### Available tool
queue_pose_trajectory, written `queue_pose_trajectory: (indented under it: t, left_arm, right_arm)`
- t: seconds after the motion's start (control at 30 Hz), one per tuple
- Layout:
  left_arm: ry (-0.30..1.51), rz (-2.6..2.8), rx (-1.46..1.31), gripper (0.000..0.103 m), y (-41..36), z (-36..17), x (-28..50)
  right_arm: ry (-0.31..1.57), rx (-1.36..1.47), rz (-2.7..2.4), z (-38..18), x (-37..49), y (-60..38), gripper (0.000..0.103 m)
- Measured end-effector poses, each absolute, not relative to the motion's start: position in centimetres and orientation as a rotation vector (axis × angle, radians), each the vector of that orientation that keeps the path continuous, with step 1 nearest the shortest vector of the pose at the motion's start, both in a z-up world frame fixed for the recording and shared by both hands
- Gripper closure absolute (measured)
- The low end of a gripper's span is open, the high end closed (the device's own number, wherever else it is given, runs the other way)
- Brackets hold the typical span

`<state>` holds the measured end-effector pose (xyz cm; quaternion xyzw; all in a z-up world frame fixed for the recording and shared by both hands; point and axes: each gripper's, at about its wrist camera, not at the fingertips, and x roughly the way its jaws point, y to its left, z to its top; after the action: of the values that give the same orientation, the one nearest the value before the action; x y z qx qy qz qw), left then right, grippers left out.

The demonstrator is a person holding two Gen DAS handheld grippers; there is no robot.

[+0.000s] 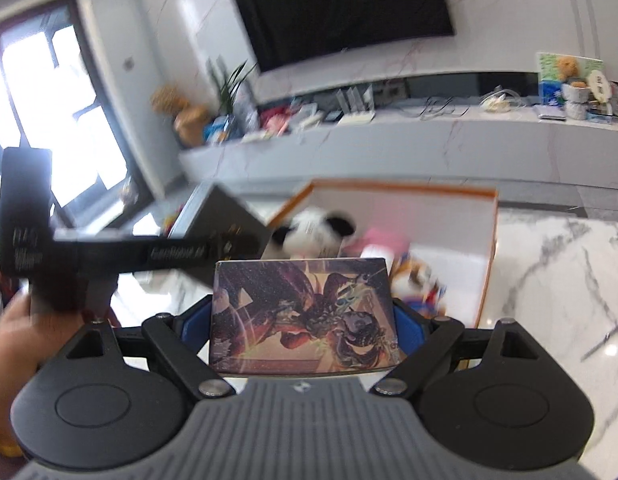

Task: Organize objects
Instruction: 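Lift the grey box and card box and carry them over the orange box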

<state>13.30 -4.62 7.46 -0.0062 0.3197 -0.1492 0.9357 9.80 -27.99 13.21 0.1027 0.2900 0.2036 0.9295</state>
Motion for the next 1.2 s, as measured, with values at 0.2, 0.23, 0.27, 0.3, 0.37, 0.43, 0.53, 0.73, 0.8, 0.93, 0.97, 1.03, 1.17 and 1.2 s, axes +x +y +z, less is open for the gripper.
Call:
queue_pose_trajectory:
  t: [0.2, 0.23, 0.27, 0.3, 0.37, 0.43, 0.53, 0.73, 0.8, 0.93, 0.97, 1.03, 1.17, 1.2]
  left_arm:
    - [0.689, -0.314, -0.095, 0.064, -4.3, 5.9, 17.8]
    - [0.703, -0.314, -0.101, 0.064, -4.3, 5.3, 18.5]
    - [0.712, -0.321, -0.111, 0.064, -4.3, 4.8, 19.1]
    - [0.724, -0.328, -0.124, 0.064, -4.3, 4.4, 19.8]
    - [0.741, -0.340, -0.150, 0.064, -4.2, 3.6, 20.7]
    - [0.752, -0.346, -0.157, 0.064, -4.5, 3.1, 21.4]
    - [0.771, -0.346, -0.151, 0.064, -5.3, 2.4, 22.2]
    - [0.798, -0.320, -0.073, 0.064, -6.9, 1.3, 22.8]
    - [0.804, -0.319, -0.044, 0.064, -7.5, 1.1, 23.1]
    - [0.816, -0.310, 0.007, 0.064, -8.4, 0.8, 23.5]
    - [0.821, -0.308, 0.017, 0.064, -8.6, 0.7, 23.4]
    - [0.837, -0.313, 0.023, 0.064, -8.8, 0.5, 23.5]
    - [0.855, -0.319, 0.035, 0.064, -8.9, 0.3, 23.5]
    - [0.855, -0.318, 0.039, 0.064, -8.9, 0.2, 23.5]
  right_arm:
    - [0.624, 0.315, 0.311, 13.1, 17.5, -30.1, 0.014]
    - [0.646, 0.343, 0.307, 12.8, 19.1, -30.4, 0.014]
    - [0.666, 0.371, 0.308, 12.5, 20.4, -30.7, 0.014]
    - [0.688, 0.396, 0.310, 12.0, 21.9, -30.9, 0.014]
    - [0.734, 0.432, 0.304, 11.1, 24.4, -31.1, 0.014]
    - [0.776, 0.433, 0.291, 10.3, 26.7, -30.9, 0.014]
    - [0.826, 0.394, 0.263, 9.7, 29.1, -30.2, 0.014]
    - [0.908, 0.315, 0.190, 7.7, 32.3, -29.3, 0.014]
    - [0.935, 0.298, 0.173, 6.9, 33.3, -29.2, 0.014]
    - [0.967, 0.251, 0.153, 6.2, 34.4, -28.4, 0.014]
    - [0.976, 0.245, 0.143, 6.0, 34.7, -28.3, 0.014]
    - [0.996, 0.218, 0.129, 5.6, 35.5, -28.1, 0.014]
    - [1.035, 0.216, 0.118, 4.5, 36.9, -28.0, 0.014]
    - [1.044, 0.218, 0.113, 4.3, 37.1, -28.1, 0.014]
